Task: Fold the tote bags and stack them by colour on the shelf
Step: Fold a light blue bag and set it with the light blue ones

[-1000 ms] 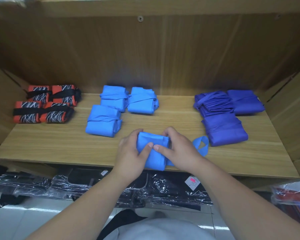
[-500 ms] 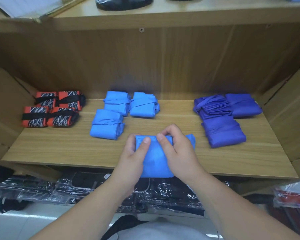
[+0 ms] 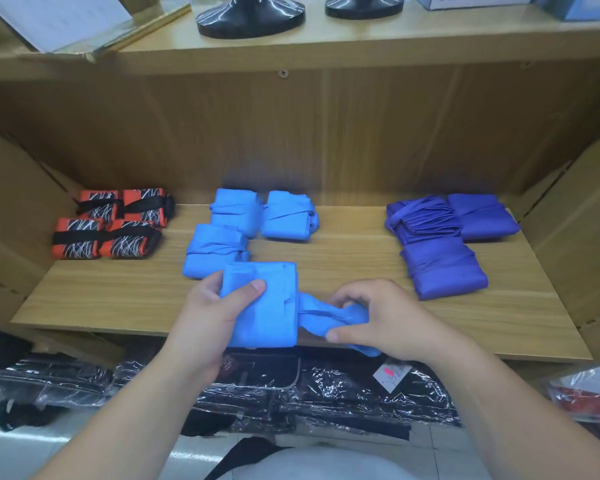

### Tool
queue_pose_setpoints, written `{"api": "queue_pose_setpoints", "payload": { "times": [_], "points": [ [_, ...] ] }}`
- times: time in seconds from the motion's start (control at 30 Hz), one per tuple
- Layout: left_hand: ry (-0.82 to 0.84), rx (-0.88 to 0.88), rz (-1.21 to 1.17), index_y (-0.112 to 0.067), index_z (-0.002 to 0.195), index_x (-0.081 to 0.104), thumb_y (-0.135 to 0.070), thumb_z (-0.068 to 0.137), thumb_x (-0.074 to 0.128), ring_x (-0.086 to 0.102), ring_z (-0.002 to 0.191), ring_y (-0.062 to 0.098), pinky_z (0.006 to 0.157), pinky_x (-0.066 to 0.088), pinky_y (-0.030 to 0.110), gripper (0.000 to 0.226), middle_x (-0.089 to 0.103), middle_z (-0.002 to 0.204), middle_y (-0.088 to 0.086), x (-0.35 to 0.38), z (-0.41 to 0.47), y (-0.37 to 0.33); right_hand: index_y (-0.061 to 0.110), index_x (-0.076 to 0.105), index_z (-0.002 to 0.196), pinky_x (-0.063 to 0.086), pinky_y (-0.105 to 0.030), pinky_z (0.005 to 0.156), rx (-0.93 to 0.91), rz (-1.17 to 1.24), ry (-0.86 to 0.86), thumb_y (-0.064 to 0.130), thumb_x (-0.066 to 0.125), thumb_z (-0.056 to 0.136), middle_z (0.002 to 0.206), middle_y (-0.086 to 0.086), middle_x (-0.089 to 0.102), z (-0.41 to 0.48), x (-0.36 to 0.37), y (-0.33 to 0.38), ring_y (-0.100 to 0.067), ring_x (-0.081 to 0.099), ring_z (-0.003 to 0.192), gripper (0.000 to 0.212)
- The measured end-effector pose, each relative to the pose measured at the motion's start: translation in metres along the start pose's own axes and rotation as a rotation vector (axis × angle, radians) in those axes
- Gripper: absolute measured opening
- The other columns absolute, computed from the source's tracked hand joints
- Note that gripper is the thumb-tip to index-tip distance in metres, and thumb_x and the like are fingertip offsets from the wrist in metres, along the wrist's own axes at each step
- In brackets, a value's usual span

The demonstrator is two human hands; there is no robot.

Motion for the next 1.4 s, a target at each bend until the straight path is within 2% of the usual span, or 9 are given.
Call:
{"api": "queue_pose_setpoints", "payload": {
  "times": [0.2,0.37,0.5,0.73,0.9,1.03,1.23,1.33,1.4],
  "points": [
    [-0.054,0.005,0.112,-0.007,0.108,0.069,-0.011,0.089,0.074,0.074,0.094,0.027,0.078,0.058,0.039,0.02,0.078,0.101,0.007,-0.01,-0.003,0.001,0.031,0.065,0.07,0.041,-0.025,0.064,-0.107,0.078,-0.114,0.025,0.083,0.082,0.075,0.015,0.06,-0.008,-0.02,0.011,-0.006,0.054,0.069,0.022],
    [-0.059,-0.044,0.091,-0.007,0.11,0.069,-0.012,0.09,0.073,0.074,0.096,0.029,0.08,0.058,0.044,0.022,0.077,0.103,0.009,-0.011,-0.003,0.007,0.026,0.062,0.079,0.035,-0.03,0.056,-0.081,0.075,-0.086,0.026,0.074,0.091,0.061,0.01,0.053,-0.007,-0.02,0.01,-0.006,0.042,0.058,0.017],
    [-0.055,-0.063,0.094,-0.009,0.114,0.068,-0.027,0.072,0.079,0.073,0.096,0.035,0.087,0.051,0.067,0.047,0.077,0.104,0.01,-0.016,-0.001,0.003,0.016,0.067,0.094,0.042,-0.021,0.058,-0.045,0.56,-0.132,0.003,0.069,0.091,0.066,0.005,0.063,-0.01,-0.028,0.009,-0.01,0.052,0.062,0.013],
    [-0.039,-0.103,0.091,-0.009,0.111,0.069,-0.018,0.084,0.079,0.075,0.091,0.033,0.075,0.056,0.055,0.03,0.077,0.103,0.012,-0.009,0.002,0.026,0.016,0.063,0.101,0.05,-0.033,0.065,-0.081,1.345,-0.236,-0.005,0.048,0.081,0.062,-0.005,0.057,-0.003,-0.034,0.01,-0.02,0.058,0.062,0.032],
    [-0.176,-0.117,0.036,-0.009,0.11,0.066,-0.013,0.093,0.07,0.073,0.072,0.026,0.049,0.051,0.032,0.018,0.076,0.102,0.015,-0.02,0.014,0.035,0.012,0.064,0.101,0.037,-0.029,0.05,-0.045,1.065,-0.007,0.001,0.047,0.065,0.057,-0.011,0.042,-0.007,-0.023,0.021,-0.019,0.035,0.044,0.041],
    [-0.234,-0.044,-0.063,-0.013,0.105,0.068,-0.011,0.093,0.068,0.071,0.077,0.025,0.05,0.052,0.028,0.012,0.076,0.103,0.011,-0.028,0.025,0.012,0.03,0.05,0.128,0.044,-0.029,0.053,-0.038,0.516,0.319,0.044,0.065,0.077,0.074,-0.012,0.07,-0.024,0.013,0.032,-0.021,0.056,0.052,0.056],
    [-0.127,0.04,-0.332,-0.015,0.113,0.067,-0.016,0.094,0.062,0.074,0.079,0.015,0.053,0.054,0.024,0.02,0.077,0.101,0.003,-0.002,0.018,-0.043,0.021,0.053,0.098,0.049,-0.036,0.076,-0.175,-0.193,0.143,0.088,0.032,0.076,0.082,0.007,0.061,-0.014,0.016,0.032,-0.011,0.055,0.074,0.073],
    [-0.008,0.03,-0.371,-0.016,0.12,0.067,-0.023,0.081,0.066,0.074,0.091,0.016,0.063,0.058,0.026,0.039,0.076,0.11,0.003,0.017,0.007,-0.05,0.022,0.061,0.103,0.045,-0.036,0.089,-0.163,-0.028,0.083,0.101,0.017,0.07,0.095,0.003,0.067,-0.004,0.003,0.025,-0.014,0.059,0.089,0.096],
    [0.039,-0.002,-0.377,-0.016,0.117,0.068,-0.024,0.078,0.065,0.075,0.09,0.015,0.065,0.06,0.028,0.04,0.076,0.109,0.003,0.024,0.003,-0.043,0.023,0.064,0.128,0.036,-0.032,0.112,-0.108,0.201,0.066,0.104,0.017,0.064,0.135,0.003,0.064,0.007,-0.004,0.009,-0.011,0.055,0.127,0.113]
  ]
}}
Point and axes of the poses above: each hand's wrist, its own z-axis towards the middle knuckle, its own x-axis out of the palm, y = z × x, the point moved 10 cm from there along z, towards the middle knuckle
